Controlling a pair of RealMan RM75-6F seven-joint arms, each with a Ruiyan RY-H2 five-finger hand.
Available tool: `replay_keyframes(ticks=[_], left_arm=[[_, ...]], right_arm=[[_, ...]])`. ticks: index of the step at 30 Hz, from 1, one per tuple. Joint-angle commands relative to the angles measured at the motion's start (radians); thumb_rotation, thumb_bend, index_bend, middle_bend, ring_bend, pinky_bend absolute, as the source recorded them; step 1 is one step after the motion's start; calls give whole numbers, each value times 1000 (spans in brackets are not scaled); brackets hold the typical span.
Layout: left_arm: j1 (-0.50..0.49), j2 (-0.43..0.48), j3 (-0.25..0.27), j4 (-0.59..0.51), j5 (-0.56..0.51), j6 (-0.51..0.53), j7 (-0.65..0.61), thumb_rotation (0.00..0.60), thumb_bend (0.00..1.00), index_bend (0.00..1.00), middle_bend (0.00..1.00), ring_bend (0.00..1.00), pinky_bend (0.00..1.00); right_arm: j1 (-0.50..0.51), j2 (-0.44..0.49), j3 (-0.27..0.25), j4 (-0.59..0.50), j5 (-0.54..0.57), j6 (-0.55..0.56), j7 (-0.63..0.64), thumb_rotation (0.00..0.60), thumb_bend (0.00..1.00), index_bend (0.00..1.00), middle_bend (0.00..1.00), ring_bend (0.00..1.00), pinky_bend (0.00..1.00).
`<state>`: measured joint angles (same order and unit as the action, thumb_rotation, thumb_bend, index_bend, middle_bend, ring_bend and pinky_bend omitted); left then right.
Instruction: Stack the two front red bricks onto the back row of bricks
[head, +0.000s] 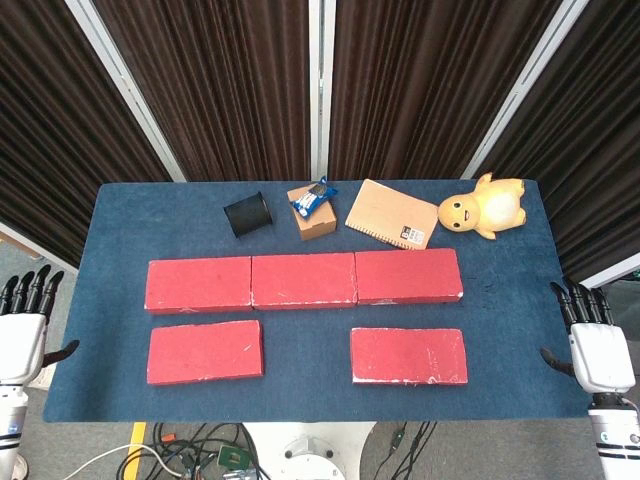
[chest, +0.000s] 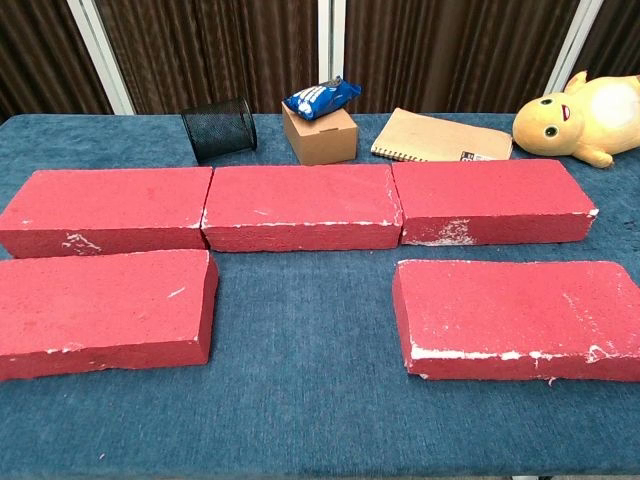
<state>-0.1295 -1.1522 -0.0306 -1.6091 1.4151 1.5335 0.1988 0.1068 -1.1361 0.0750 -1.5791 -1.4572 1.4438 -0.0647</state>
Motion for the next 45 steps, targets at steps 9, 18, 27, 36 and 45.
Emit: replay_keyframes(ticks=[9, 18, 27, 36, 45], left_arm=[[-34, 38, 62, -118, 73, -159, -190, 600, 0, 26, 0, 0, 0], [-101, -44, 82, -214, 74, -314, -198, 600, 0, 19, 0, 0, 0], [-183, -189, 52, -218, -57, -459, 12, 600, 0, 18, 0, 0, 0], [-218, -276, 23, -153, -137, -476, 93, 600, 0, 18, 0, 0, 0], [-240, -271, 23, -164, -205, -501, 124, 600, 0, 18, 0, 0, 0]], right_arm=[[2, 3, 10, -13, 9, 2, -2, 600, 73, 0, 0, 0, 0], [2, 5, 6, 18, -4, 1, 21, 600, 72, 0, 0, 0, 0], [7, 3, 6, 42, 13, -24, 38, 600, 71, 0, 0, 0, 0], [4, 1, 9, 60, 15, -20, 57, 600, 72, 0, 0, 0, 0], [7, -6, 8, 65, 17, -28, 56, 600, 72, 0, 0, 0, 0]])
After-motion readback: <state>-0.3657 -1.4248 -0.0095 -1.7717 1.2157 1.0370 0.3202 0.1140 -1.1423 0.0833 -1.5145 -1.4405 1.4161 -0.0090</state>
